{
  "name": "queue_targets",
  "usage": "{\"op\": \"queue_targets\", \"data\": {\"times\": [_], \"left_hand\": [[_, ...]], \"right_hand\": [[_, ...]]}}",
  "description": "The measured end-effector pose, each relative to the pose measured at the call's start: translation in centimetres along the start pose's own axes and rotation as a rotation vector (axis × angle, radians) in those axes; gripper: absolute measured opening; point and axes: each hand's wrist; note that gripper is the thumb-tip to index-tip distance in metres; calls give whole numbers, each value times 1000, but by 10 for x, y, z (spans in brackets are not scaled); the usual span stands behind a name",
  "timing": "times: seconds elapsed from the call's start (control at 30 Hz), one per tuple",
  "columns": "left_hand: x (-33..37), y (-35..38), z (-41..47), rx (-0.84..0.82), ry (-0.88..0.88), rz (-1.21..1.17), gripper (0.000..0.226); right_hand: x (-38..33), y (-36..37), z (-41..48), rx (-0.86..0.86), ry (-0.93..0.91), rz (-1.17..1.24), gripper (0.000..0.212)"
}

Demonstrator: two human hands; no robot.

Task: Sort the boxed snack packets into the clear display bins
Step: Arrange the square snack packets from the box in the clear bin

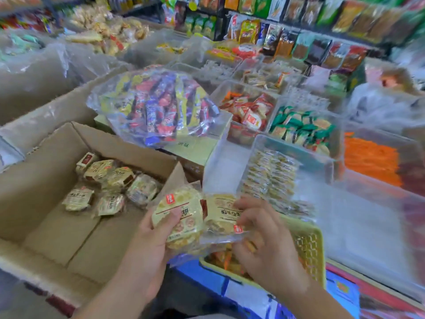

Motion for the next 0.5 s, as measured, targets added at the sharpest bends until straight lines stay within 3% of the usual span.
{"op": "queue_targets", "data": {"times": [0.33,0.5], "left_hand": [[-99,101,-14,-72,-8,210,39],[-120,121,1,-64,-3,255,41]], "right_hand": [[98,-90,-63,-51,282,-45,54],[140,-106,-68,-90,376,13,45]]}}
Point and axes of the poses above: each hand's wrist, its own z-axis towards the middle knuckle, its own y-axis out of the palm, x = y × z, and after that the axes turned 12 degrees about -z, right-handed
